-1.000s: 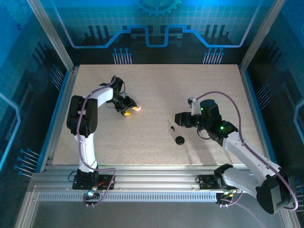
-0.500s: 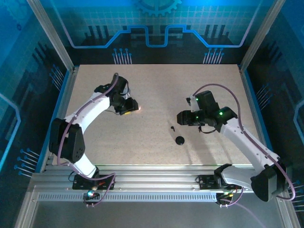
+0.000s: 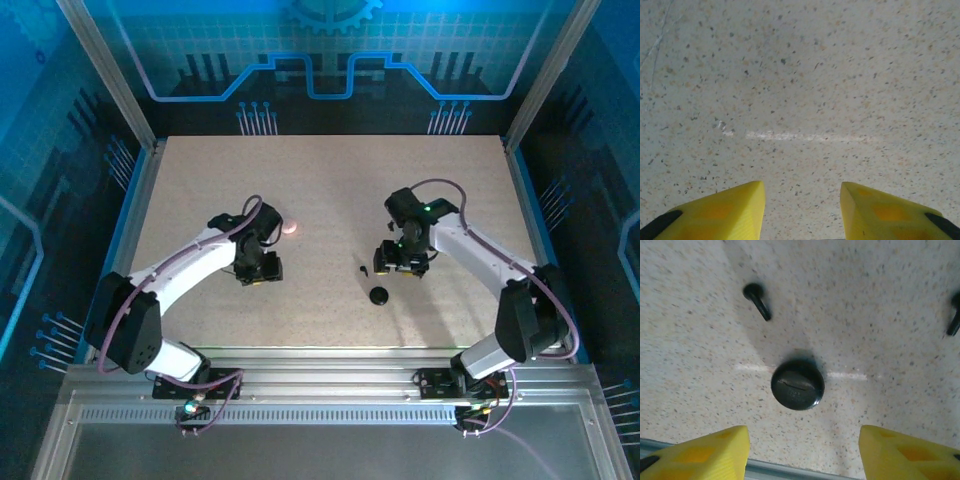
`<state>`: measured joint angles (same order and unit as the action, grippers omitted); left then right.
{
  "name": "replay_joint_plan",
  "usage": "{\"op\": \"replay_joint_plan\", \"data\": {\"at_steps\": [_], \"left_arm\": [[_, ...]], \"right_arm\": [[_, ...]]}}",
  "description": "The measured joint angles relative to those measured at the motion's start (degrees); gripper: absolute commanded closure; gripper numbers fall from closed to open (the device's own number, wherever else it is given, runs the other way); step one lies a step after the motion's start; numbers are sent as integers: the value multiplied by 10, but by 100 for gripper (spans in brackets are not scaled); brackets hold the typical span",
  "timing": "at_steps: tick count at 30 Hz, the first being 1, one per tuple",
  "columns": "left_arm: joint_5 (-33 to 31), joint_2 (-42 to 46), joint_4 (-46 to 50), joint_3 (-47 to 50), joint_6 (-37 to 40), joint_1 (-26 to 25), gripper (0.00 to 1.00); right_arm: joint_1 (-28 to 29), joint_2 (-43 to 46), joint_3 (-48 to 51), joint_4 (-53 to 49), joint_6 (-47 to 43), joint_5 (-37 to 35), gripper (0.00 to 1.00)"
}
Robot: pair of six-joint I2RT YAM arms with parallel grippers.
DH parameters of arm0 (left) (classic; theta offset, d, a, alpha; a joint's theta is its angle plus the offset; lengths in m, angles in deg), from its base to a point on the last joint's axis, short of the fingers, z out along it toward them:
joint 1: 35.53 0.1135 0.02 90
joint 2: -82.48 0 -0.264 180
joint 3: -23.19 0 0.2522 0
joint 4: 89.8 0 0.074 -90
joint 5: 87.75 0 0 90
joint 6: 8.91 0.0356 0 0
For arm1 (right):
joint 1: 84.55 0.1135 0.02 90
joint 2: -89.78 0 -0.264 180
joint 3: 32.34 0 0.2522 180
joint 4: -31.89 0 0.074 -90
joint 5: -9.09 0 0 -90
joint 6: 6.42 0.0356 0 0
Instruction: Insert the wireless bluetooth earbuds into the charging case
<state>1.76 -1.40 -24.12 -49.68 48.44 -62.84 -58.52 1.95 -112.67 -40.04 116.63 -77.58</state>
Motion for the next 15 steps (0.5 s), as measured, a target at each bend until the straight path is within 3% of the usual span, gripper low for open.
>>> {"op": "replay_joint_plan", "data": {"at_steps": [15], "left_arm": [[2, 0, -38, 56, -20, -10, 56]], "right_arm": [[62, -125, -25, -24, 26, -4, 34]]}}
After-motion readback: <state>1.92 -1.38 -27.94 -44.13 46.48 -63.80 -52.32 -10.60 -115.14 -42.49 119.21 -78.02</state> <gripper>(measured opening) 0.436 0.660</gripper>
